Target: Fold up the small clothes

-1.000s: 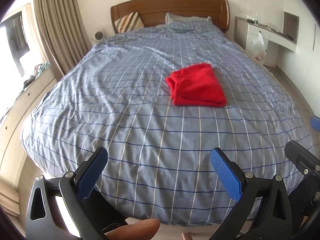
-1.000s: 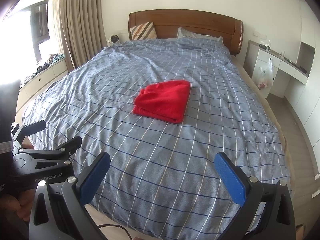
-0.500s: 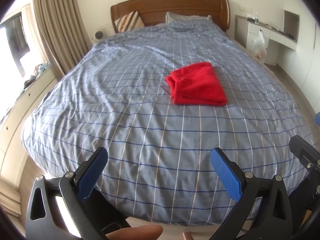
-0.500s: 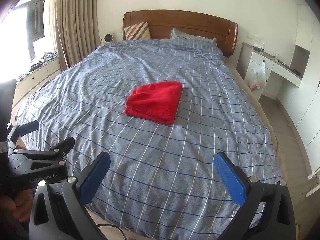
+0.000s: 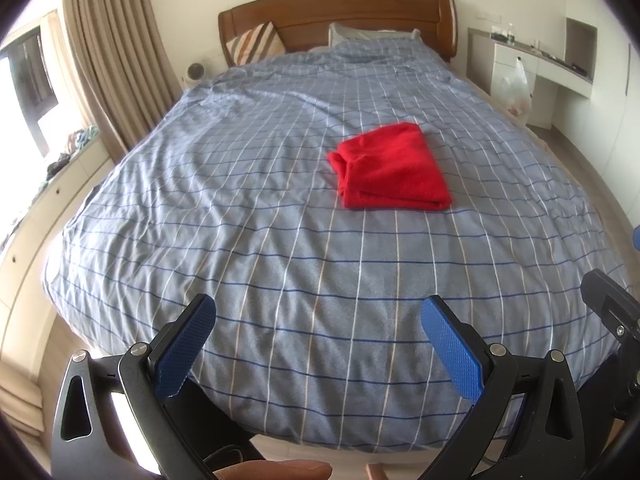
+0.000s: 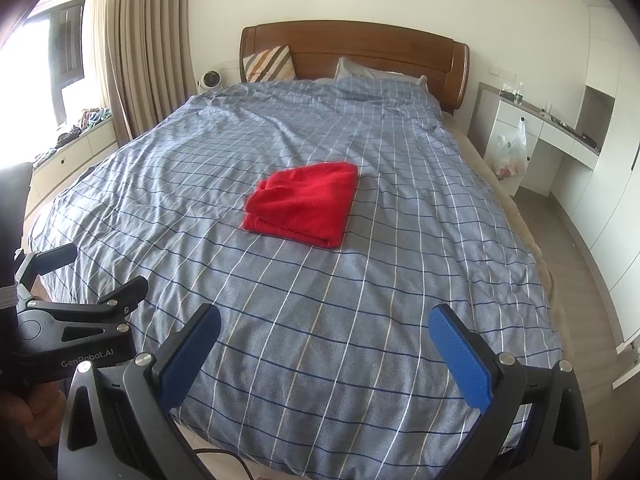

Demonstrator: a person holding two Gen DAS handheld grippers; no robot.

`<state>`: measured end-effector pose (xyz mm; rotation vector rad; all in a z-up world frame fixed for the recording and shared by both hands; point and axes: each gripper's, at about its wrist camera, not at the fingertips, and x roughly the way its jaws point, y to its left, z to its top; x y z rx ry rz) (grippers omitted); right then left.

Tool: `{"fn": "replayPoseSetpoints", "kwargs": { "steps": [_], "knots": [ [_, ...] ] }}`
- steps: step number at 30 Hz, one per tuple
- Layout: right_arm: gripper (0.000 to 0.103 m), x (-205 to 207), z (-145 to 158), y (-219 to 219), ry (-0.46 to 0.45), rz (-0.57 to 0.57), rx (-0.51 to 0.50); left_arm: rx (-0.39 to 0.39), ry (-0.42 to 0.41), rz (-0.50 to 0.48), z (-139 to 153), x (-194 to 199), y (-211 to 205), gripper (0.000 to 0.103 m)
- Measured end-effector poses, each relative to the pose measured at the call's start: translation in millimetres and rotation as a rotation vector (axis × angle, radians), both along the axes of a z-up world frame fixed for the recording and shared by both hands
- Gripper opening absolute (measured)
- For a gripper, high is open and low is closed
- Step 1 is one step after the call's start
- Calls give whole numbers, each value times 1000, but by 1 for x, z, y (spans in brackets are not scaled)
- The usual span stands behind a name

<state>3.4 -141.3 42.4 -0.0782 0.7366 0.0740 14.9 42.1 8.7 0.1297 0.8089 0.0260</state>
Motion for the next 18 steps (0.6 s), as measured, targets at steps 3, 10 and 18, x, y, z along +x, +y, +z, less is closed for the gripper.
{"fn": "replayPoseSetpoints", "kwargs": {
  "steps": [3,10,18],
  "knots": [
    [102,0,0,0,-1,0,0,1,-1,0,0,0,0,103],
    [102,-1,-1,-1,-1,-2,3,-22,-22,-24,3,-4,-1,103],
    [102,-2,0,-2,1,-1,10,-9,-44,-21,5,-5,-2,103]
  ]
}}
